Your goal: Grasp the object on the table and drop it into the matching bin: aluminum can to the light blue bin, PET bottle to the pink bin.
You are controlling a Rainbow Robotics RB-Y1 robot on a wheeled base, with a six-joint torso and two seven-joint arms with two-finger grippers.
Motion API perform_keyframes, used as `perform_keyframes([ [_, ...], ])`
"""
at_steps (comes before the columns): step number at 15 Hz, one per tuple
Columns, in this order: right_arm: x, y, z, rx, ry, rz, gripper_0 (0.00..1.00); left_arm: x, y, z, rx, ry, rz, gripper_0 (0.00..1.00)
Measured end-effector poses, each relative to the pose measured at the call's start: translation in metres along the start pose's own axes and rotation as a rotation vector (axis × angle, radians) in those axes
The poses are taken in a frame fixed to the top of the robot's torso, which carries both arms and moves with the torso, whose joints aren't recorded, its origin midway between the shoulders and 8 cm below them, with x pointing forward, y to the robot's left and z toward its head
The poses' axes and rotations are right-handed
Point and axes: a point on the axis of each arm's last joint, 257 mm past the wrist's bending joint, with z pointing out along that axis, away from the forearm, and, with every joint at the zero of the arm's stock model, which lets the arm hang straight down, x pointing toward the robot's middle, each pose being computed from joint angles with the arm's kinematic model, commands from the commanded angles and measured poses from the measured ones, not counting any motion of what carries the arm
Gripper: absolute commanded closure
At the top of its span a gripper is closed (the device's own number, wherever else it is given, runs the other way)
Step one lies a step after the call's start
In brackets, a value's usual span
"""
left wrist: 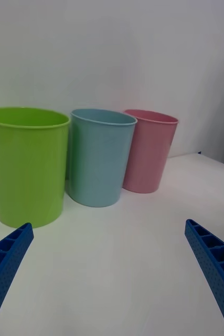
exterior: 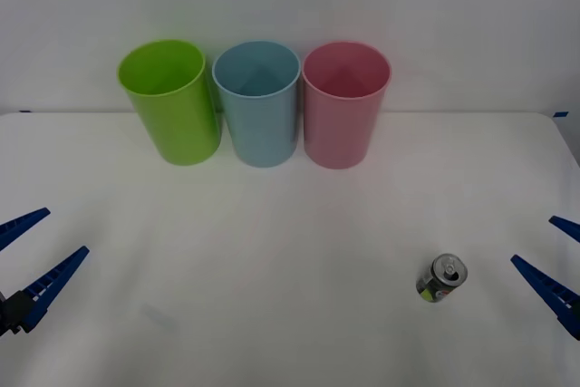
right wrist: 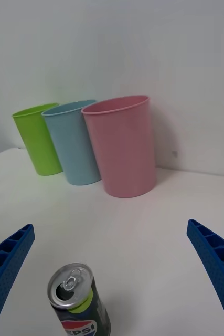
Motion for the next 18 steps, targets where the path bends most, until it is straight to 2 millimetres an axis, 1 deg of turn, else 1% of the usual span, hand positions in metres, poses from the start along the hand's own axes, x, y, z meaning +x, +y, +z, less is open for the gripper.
perform_keyframes([
  [4, 0.010, 0.005, -0.012, -0.023, 0.042, -0.009, 0.00, 0.000, 0.000, 0.000, 0.000, 0.000, 0.000, 0.00],
  [12, 0.044, 0.012, -0.033, -0.093, 0.110, -0.005, 0.00, 0.000, 0.000, 0.000, 0.000, 0.000, 0.000, 0.00],
  [15, 0.058, 0.013, -0.040, -0.099, 0.147, -0.023, 0.00, 0.000, 0.000, 0.000, 0.000, 0.000, 0.000, 0.00],
  [18, 0.077, 0.016, -0.043, -0.113, 0.209, -0.050, 0.00, 0.000, 0.000, 0.000, 0.000, 0.000, 0.000, 0.00],
])
